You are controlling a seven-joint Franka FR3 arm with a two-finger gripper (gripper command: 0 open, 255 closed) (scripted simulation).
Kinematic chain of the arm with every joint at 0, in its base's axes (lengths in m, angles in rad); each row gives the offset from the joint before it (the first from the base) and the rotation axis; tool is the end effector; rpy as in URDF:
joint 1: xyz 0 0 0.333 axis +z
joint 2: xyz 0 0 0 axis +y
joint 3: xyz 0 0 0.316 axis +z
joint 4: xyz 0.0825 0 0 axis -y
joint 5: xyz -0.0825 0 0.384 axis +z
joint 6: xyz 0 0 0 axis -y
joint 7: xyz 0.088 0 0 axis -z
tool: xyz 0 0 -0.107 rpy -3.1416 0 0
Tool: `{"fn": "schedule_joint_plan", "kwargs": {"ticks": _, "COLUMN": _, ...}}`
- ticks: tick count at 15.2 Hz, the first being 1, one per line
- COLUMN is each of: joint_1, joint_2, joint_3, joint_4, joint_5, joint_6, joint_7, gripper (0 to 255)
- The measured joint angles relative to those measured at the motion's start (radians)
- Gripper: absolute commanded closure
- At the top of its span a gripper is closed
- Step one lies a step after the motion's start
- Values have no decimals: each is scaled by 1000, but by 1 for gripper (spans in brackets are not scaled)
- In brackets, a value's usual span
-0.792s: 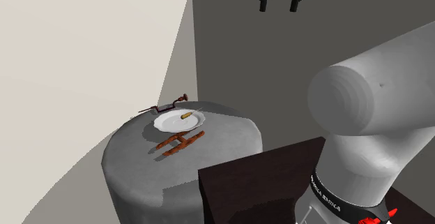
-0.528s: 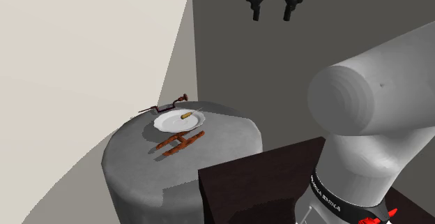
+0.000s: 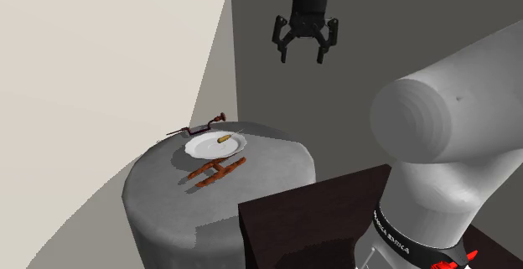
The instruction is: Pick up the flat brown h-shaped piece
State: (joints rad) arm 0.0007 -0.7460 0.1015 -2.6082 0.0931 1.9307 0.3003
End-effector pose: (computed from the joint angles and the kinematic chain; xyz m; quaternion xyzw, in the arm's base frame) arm 0.3310 0.0421 0.4877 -0.9914 0.1259 -0.0310 0.0158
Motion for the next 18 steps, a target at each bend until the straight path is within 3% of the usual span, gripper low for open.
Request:
{"fn": "schedule_joint_plan", "kwargs": {"ticks": 11, "joint_1": 32, "joint_2": 288, "joint_3": 176, "joint_4": -105, "joint_5": 126, "joint_6": 389, "joint_7": 261, "gripper": 0}}
{"fn": "schedule_joint_plan", "kwargs": {"ticks": 18, "joint_1": 20, "joint_2": 583, "joint_3": 281, "joint_4": -63, "joint_5": 120, "joint_6": 644, "joint_7": 451, "gripper": 0}}
